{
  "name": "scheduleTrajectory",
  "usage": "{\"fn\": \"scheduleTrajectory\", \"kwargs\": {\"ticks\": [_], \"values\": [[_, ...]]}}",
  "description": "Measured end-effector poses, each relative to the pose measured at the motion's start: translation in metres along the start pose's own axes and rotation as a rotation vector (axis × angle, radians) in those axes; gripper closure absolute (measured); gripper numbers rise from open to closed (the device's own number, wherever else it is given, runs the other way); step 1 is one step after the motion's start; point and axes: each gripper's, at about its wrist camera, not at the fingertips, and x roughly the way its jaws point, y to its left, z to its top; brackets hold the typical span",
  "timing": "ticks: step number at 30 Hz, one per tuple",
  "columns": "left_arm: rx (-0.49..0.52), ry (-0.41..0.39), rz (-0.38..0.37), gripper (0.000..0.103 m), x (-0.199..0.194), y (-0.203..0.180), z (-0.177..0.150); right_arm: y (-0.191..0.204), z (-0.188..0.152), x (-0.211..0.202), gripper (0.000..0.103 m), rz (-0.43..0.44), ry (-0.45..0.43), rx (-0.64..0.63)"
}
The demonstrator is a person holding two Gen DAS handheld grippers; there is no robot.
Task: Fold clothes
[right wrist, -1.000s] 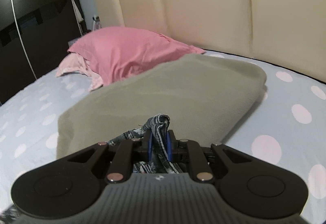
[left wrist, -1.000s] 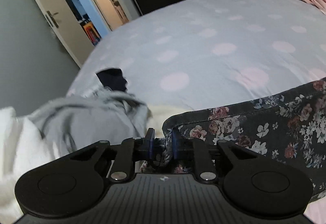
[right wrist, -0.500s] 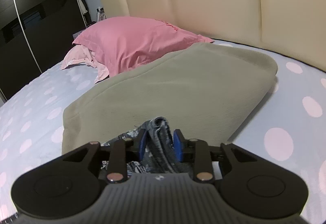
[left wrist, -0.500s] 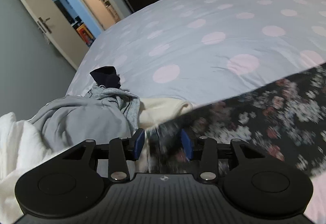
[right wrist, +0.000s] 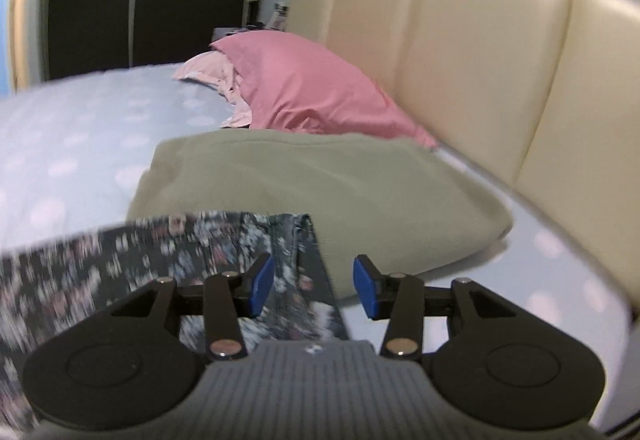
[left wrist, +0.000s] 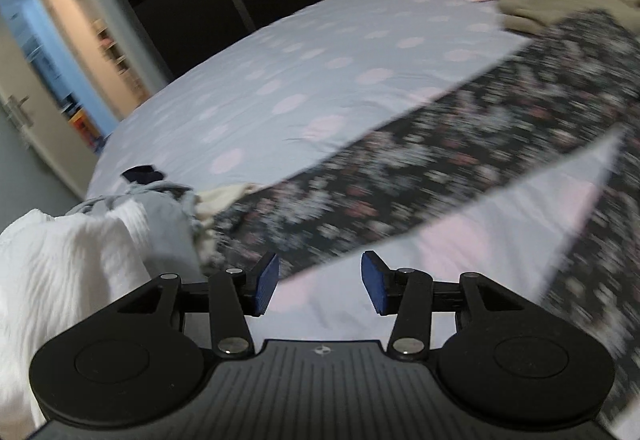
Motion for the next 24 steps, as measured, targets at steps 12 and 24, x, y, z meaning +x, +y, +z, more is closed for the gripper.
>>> {"fn": "scheduleTrajectory", "kwargs": {"ticks": [12, 24], "values": [[0.415, 0.081, -0.164, 0.051, -0.074, -0.091, -0.09, -0.027, -0.03, -0.066, 0.053, -0.003, -0.001, -0.145], [0.837, 0.343, 0.0, 0.067, -0.053, -0.13, -0.181, -0.07, -0.046, -0.068, 0.053, -0.129, 0.043, -0.01]]}}
